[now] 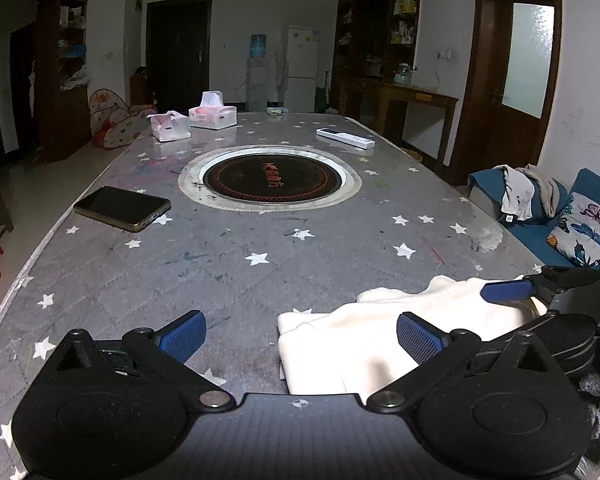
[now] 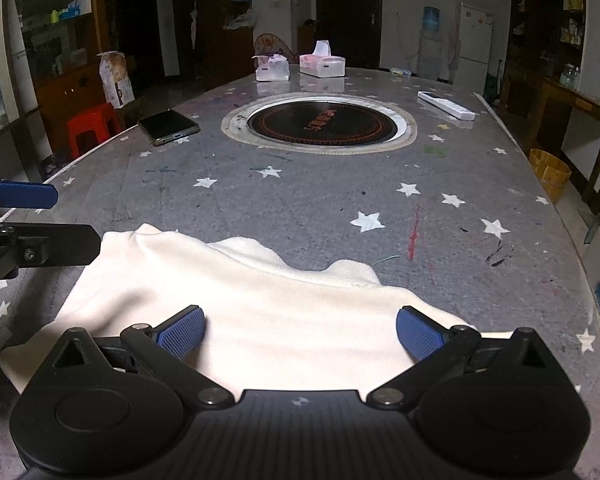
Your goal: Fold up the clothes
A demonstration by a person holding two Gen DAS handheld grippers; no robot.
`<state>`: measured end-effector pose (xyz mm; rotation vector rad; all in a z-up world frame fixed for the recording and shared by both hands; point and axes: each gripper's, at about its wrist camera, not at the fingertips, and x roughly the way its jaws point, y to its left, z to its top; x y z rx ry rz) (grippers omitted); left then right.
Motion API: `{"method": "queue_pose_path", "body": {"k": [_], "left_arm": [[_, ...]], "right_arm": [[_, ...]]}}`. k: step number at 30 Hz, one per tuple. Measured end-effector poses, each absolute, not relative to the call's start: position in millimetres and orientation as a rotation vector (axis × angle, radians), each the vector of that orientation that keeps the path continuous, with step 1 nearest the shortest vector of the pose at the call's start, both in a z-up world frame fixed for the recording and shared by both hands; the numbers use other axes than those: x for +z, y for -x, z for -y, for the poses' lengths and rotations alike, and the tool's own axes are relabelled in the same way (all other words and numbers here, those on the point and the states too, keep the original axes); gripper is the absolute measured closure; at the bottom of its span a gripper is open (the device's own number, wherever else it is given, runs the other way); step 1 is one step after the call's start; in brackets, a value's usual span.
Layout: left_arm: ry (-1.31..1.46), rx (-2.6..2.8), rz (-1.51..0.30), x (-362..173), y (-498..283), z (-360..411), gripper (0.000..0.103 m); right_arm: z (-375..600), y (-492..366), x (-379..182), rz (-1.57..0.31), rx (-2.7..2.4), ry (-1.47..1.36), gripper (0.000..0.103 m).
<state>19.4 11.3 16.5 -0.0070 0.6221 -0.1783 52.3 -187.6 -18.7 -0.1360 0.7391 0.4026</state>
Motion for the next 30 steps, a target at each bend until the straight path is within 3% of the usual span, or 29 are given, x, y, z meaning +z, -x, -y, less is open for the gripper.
{"method": "queue_pose_path", "body": {"k": [30], "left_arm": [[-0.014, -0.167, -0.636, 21, 18, 1, 0.000]], "right_arm": [[208, 11, 5, -0.686, 0.299, 0.169, 0.000]]}}
